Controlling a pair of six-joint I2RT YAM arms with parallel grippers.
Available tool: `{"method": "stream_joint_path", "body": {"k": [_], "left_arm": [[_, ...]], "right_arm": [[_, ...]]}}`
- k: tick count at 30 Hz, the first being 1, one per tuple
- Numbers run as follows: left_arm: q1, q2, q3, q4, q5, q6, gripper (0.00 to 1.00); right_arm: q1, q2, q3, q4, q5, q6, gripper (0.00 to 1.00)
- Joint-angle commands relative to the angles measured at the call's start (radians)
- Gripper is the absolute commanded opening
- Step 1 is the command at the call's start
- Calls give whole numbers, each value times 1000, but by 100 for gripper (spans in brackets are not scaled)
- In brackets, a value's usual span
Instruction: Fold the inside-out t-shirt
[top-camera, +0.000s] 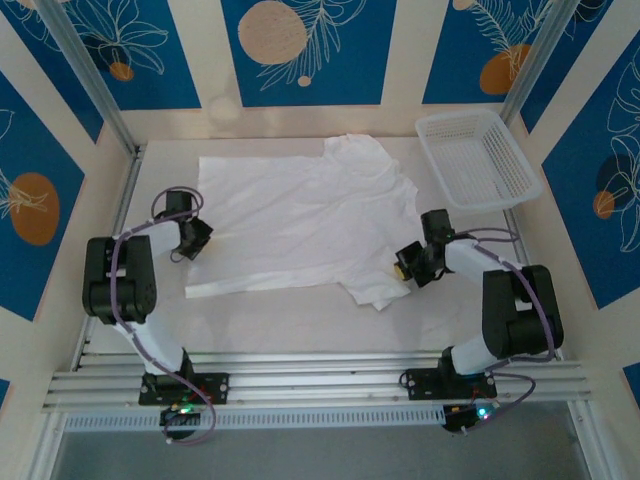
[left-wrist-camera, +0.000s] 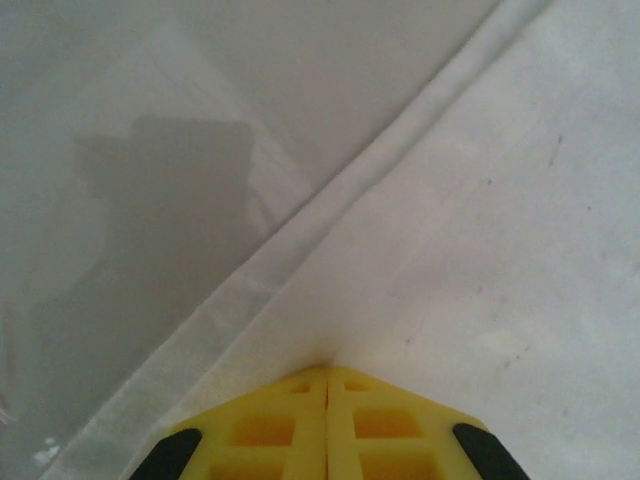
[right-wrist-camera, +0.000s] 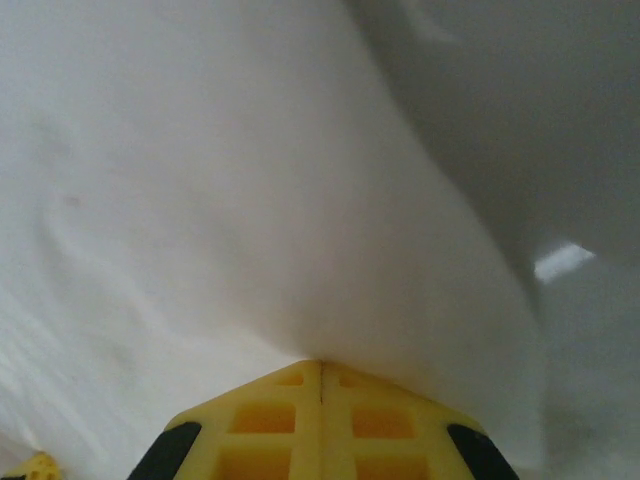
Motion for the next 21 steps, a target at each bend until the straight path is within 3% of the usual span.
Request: {"method": "stream_joint_path", "body": {"k": [1, 9, 14, 16, 19, 21], "left_arm": [[67, 25, -74, -69, -9, -36, 7], [152, -34, -150, -32, 37, 7, 7], [153, -115, -172, 14, 110, 67, 15], [149, -175, -175, 20, 140, 81, 24], [131, -302, -178, -19, 136, 111, 33], [117, -389, -180, -65, 115, 136, 36]], "right_arm": [[26, -32, -86, -39, 12, 90, 6], [181, -81, -202, -54, 27, 163, 4], [228, -292, -172, -188, 112, 130, 5], [218, -379, -118, -203, 159, 56, 11], [160, -441, -57, -218, 177, -36, 30], [93, -446, -58, -211, 147, -84, 34]]}}
